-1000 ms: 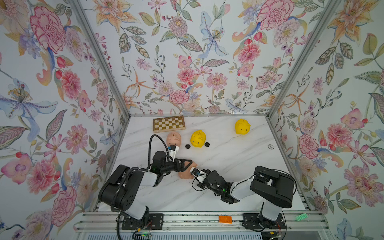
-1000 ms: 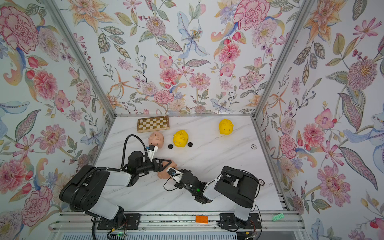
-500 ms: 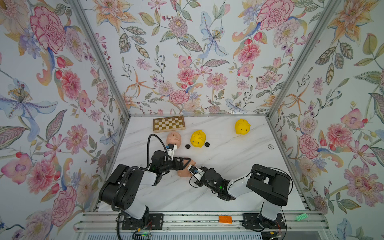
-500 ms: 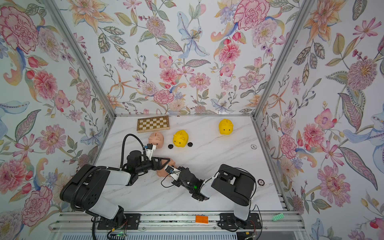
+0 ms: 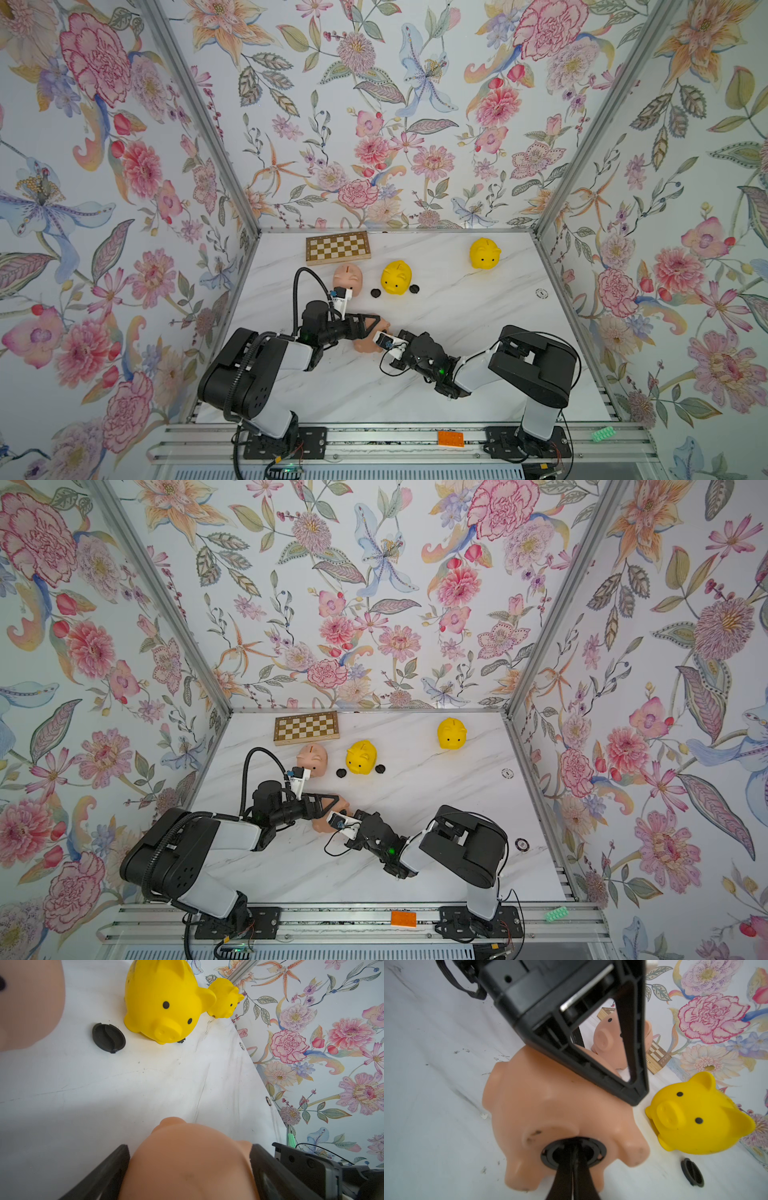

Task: Open piggy banks
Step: Open the lid on the piggy bank.

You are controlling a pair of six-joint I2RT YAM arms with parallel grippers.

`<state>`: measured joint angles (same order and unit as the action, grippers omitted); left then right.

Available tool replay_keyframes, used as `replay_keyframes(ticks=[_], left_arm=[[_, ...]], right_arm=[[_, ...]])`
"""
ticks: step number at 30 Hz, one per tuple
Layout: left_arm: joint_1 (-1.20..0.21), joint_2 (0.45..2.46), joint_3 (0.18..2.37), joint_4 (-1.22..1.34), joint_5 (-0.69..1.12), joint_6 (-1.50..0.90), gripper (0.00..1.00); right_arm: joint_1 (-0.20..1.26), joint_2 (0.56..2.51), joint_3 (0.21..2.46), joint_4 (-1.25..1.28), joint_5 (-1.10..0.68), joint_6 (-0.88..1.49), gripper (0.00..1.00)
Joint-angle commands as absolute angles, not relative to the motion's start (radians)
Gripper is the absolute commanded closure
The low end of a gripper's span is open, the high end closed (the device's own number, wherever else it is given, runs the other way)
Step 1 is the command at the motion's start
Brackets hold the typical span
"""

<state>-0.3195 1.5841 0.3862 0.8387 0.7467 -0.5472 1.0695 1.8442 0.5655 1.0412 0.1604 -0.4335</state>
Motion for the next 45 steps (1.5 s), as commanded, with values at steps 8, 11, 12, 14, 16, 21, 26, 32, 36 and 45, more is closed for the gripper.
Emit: replay_keyframes(ticks=[8, 11, 12, 14, 16, 21, 26, 32, 36, 45], left_arm=[[-0.343, 1.646, 0.364, 0.716, 0.759, -0.528, 0.09], [-0.343, 1.644, 0.365, 0.713, 0.755, -0.528, 0.09], [-0.343, 1.646, 0.365, 0.709, 0.753, -0.525, 0.08], [-0.343, 1.65, 0.369, 0.703, 0.753, -0.524, 0.09], [-0.342, 1.655, 0.373, 0.701, 0.752, -0.523, 0.09], [-0.342, 1.655, 0.379, 0.676, 0.738, -0.516, 0.09], [-0.343, 1.652, 0.38, 0.662, 0.725, -0.511, 0.09], [-0.34, 1.655, 0.387, 0.64, 0.712, -0.503, 0.09], [-0.335, 1.66, 0.388, 0.63, 0.703, -0.503, 0.09], [-0.329, 1.667, 0.39, 0.627, 0.694, -0.503, 0.09]], right_arm=[[1.096, 1.878, 0.673, 0.795, -0.028, -0.659, 1.0], [1.105, 1.879, 0.69, 0.752, -0.006, -0.715, 1.0], [1.109, 1.88, 0.694, 0.744, 0.006, -0.736, 1.0], [1.121, 1.889, 0.699, 0.744, 0.046, -0.781, 1.0], [1.134, 1.899, 0.7, 0.754, 0.086, -0.821, 1.0], [1.161, 1.923, 0.692, 0.827, 0.183, -0.879, 1.0], [1.187, 1.945, 0.688, 0.902, 0.249, -0.891, 1.0], [1.227, 2.012, 0.677, 1.072, 0.377, -0.936, 1.0], [1.245, 2.036, 0.66, 1.143, 0.416, -0.942, 1.0], [1.251, 1.984, 0.593, 1.181, 0.445, -0.859, 1.0]])
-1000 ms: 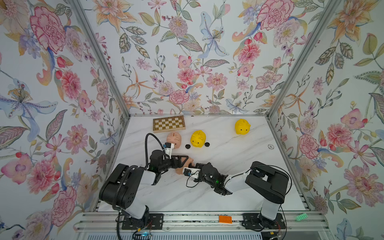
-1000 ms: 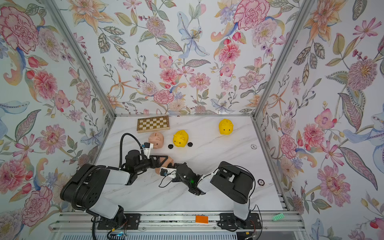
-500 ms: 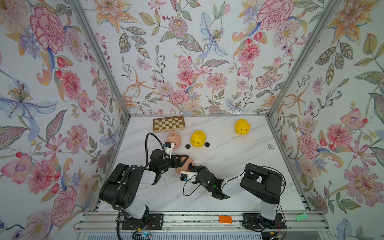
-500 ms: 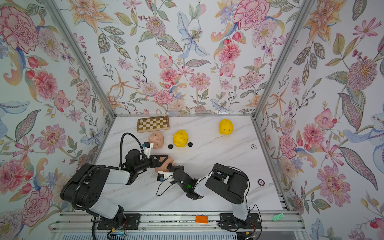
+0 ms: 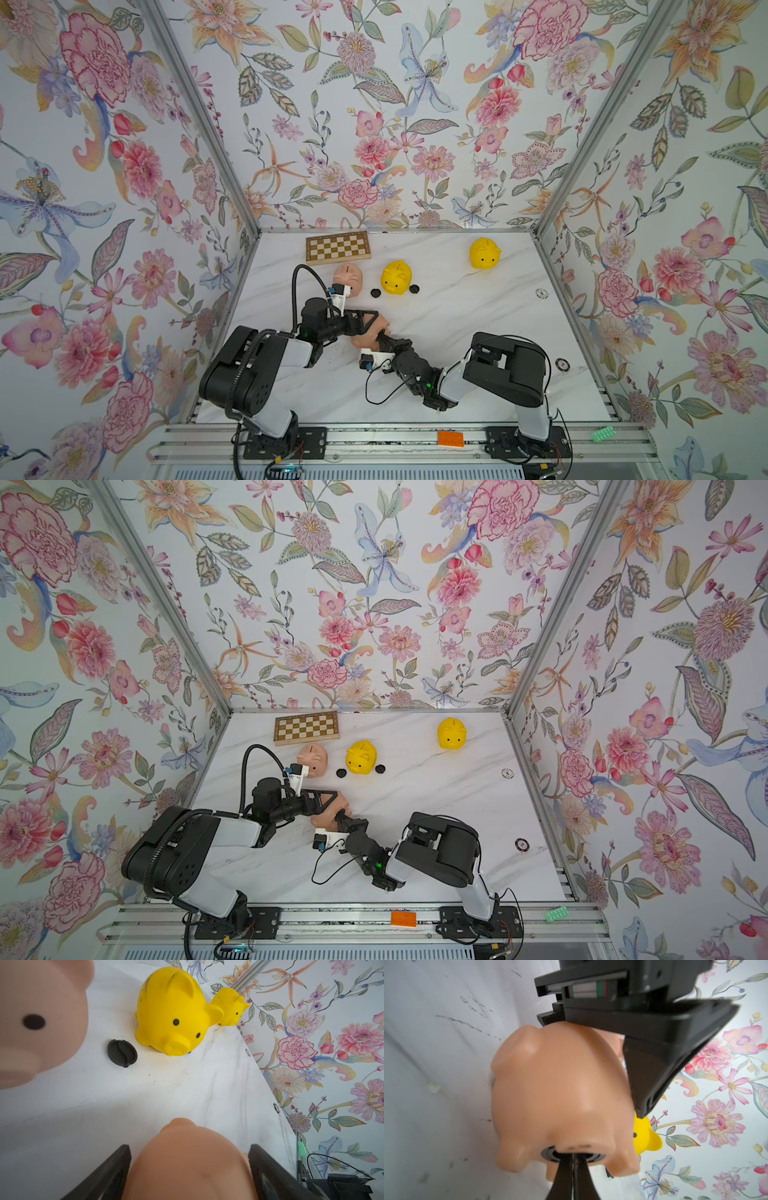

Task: Open piggy banks
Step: Open the lid on the piggy bank.

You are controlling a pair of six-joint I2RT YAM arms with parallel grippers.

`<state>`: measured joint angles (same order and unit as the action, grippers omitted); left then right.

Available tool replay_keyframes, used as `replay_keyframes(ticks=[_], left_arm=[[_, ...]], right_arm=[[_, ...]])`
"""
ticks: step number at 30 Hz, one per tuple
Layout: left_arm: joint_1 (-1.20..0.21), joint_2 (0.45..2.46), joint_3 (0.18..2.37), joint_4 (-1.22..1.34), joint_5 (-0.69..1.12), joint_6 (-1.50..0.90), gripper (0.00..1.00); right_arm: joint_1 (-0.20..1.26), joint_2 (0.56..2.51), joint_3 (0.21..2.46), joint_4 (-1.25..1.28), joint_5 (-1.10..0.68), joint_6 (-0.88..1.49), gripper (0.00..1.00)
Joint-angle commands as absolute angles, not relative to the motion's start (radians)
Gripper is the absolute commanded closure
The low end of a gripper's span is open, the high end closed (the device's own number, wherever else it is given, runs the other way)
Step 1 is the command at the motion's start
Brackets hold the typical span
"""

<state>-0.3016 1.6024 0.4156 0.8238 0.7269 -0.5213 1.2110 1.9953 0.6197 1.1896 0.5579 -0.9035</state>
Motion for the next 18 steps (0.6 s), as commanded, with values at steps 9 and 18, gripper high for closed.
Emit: replay_keyframes(ticks=[9, 18], left_arm=[[-0.325, 1.663, 0.388, 0.624, 0.693, -0.505, 0.09], [-0.326, 1.662, 0.387, 0.626, 0.693, -0.505, 0.09]], right_arm=[[1.25, 1.911, 0.509, 1.17, 0.45, -0.757, 1.0], [1.211, 1.79, 0.407, 1.138, 0.363, -0.576, 1.0]])
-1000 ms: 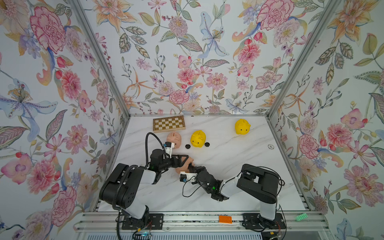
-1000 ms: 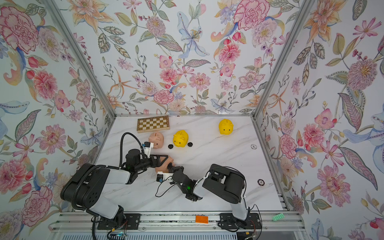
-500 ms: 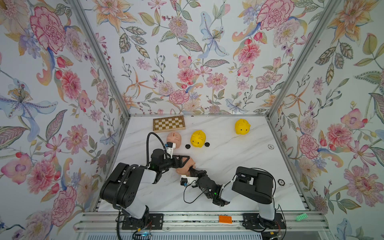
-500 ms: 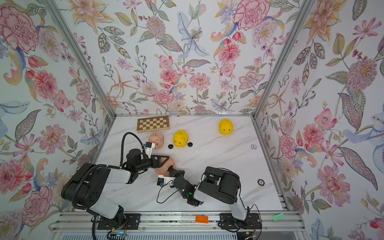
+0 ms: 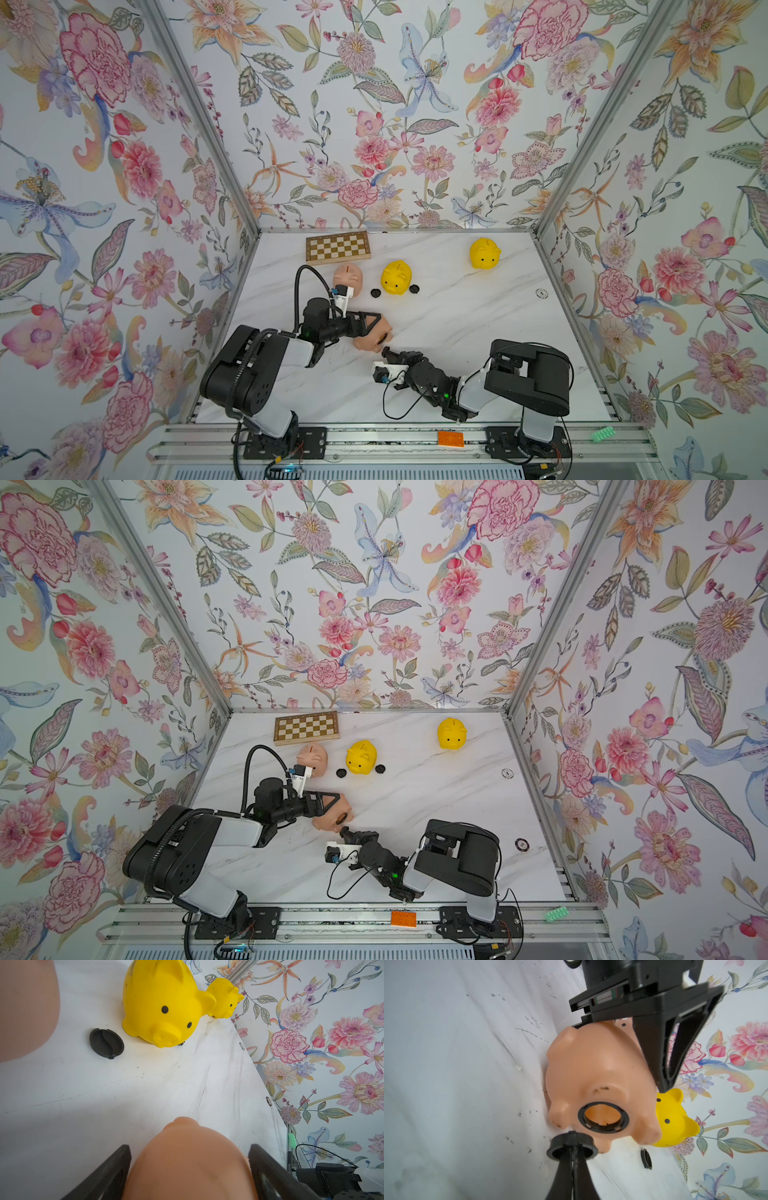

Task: Open piggy banks
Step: Open the lid on the piggy bank, then place the lid at the center of the board.

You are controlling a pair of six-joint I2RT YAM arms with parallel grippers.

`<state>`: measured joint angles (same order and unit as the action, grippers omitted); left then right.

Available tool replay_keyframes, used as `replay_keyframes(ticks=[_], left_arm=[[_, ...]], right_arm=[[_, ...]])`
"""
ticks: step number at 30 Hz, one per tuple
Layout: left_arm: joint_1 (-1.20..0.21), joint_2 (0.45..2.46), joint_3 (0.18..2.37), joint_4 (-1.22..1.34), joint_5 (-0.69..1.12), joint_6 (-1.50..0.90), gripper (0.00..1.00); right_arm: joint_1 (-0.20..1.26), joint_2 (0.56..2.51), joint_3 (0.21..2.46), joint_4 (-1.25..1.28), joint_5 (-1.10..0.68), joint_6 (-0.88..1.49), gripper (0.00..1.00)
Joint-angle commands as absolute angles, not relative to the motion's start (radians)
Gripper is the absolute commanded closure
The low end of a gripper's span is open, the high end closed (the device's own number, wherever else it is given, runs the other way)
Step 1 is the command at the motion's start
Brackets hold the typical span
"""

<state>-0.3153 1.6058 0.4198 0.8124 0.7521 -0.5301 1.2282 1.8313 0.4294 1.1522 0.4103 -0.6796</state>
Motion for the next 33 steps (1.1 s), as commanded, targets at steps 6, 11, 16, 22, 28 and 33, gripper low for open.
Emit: replay_keyframes(ticks=[6, 11, 16, 22, 28, 33], left_arm=[[-0.327, 1.661, 0.385, 0.628, 0.693, -0.506, 0.09], [-0.325, 1.661, 0.385, 0.627, 0.692, -0.507, 0.09], [-0.325, 1.66, 0.383, 0.629, 0.692, -0.507, 0.09], [-0.325, 1.654, 0.379, 0.632, 0.693, -0.51, 0.09], [-0.324, 1.651, 0.377, 0.636, 0.697, -0.511, 0.09], [-0.322, 1.649, 0.377, 0.641, 0.698, -0.511, 0.09]], right_arm=[[1.132, 1.692, 0.373, 1.064, 0.26, -0.42, 1.0], [1.02, 1.611, 0.389, 0.942, 0.183, -0.275, 1.0], [0.892, 1.552, 0.426, 0.798, 0.127, -0.125, 1.0], [0.701, 1.534, 0.584, 0.436, 0.074, 0.071, 1.0], [0.483, 1.587, 0.733, 0.203, 0.007, 0.221, 1.0], [0.363, 1.678, 0.865, 0.058, -0.021, 0.261, 1.0]])
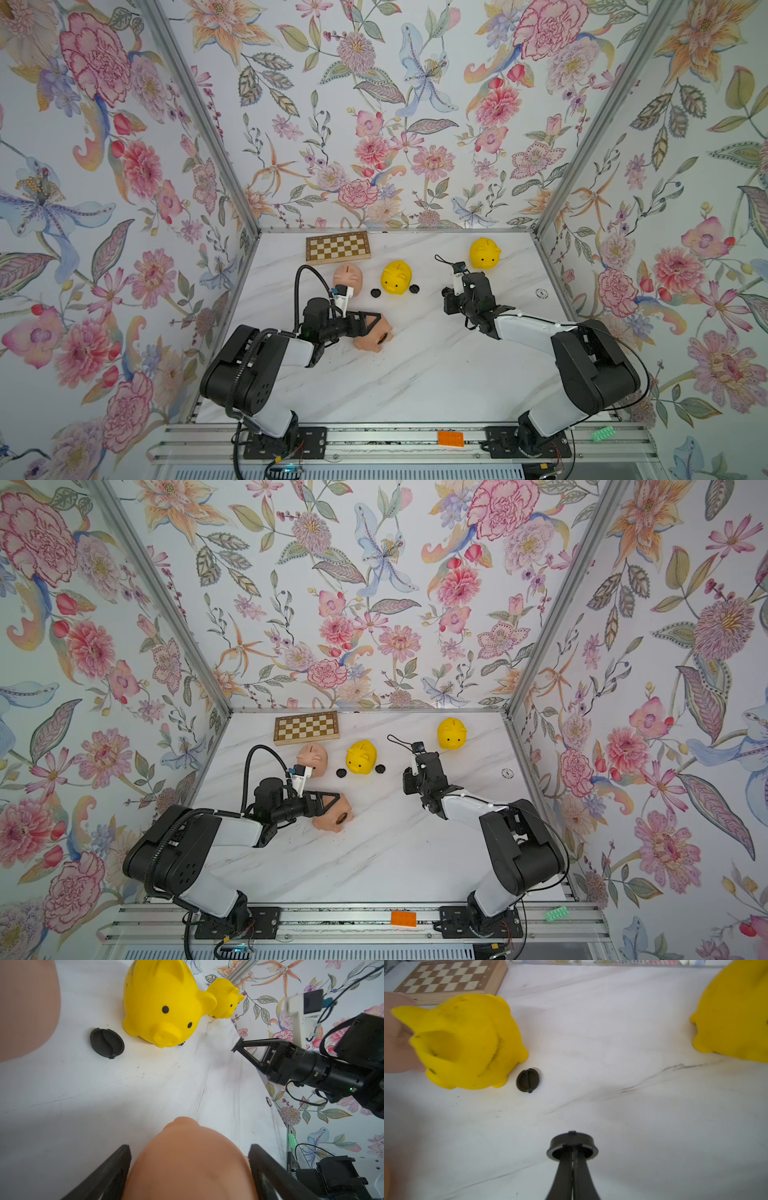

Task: Open piggy banks
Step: Place the lid at the center of the board.

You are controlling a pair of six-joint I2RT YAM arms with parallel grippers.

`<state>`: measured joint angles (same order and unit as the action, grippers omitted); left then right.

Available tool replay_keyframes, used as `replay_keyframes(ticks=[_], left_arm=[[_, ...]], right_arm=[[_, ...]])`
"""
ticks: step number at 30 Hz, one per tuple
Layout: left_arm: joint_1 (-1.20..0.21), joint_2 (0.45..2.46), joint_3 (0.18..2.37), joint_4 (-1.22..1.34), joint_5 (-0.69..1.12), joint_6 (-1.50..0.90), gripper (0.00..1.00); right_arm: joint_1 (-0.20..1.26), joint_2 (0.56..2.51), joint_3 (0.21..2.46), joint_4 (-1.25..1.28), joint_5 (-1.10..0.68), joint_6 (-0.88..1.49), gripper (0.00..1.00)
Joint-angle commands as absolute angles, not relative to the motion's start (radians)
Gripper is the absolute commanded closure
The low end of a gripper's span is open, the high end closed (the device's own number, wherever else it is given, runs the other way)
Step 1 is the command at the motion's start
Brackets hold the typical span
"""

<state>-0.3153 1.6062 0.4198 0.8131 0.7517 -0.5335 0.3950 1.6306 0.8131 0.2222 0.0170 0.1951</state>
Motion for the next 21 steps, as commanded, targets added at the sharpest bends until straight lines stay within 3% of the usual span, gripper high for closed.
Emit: replay_keyframes(ticks=[1, 21], left_arm=[[-0.322, 1.651, 0.377, 0.642, 0.699, -0.511, 0.09], [-0.311, 1.657, 0.368, 0.679, 0.71, -0.525, 0.1]], right_arm=[[0.348, 1.698, 0.891, 0.037, -0.02, 0.261, 1.0], [0.291, 1.979, 1.17, -0.056, -0.049, 0.241, 1.0]])
